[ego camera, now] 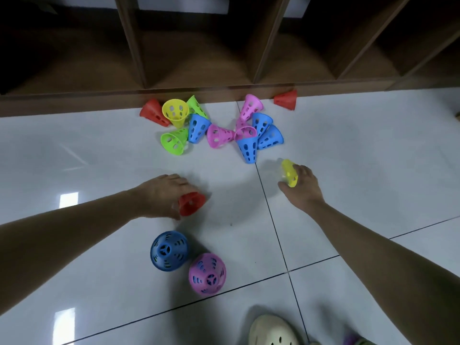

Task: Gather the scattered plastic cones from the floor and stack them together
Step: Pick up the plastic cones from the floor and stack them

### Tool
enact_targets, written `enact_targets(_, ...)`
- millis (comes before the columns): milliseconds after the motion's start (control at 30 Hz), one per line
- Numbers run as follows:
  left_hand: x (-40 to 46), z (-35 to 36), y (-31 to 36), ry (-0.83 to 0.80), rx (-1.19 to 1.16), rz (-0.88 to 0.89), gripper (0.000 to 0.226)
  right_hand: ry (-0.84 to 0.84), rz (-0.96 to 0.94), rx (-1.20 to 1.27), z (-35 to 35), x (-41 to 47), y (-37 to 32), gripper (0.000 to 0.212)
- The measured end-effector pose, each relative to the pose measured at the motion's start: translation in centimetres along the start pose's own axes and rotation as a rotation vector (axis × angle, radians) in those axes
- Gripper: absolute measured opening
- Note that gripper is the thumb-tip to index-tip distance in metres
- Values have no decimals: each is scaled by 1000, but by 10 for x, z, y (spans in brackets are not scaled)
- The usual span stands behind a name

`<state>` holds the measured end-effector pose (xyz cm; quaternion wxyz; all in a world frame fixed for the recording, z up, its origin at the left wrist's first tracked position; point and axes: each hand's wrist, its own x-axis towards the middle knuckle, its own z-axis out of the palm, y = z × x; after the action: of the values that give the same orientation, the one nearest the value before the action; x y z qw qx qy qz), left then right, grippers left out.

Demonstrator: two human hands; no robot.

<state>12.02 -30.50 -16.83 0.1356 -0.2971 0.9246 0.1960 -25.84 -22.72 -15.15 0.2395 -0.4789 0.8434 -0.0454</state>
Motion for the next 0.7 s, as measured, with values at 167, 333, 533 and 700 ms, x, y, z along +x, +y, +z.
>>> enact_targets(167, -3, 7, -1, 61, 66, -4, 68, 84, 79, 207, -6, 14, 3, 61)
enact_targets(333, -9, 7, -3, 147, -184, -135, 101, -14, 213, 500, -17, 21, 13, 68)
enact_targets(533, -11, -3, 0, 216, -327, -124, 93, -214, -26, 166, -6, 9, 28, 73)
enact_targets(700, -20, -28, 16, 306, -603, -150, 64, -287, -141, -369, 0, 9, 36, 60)
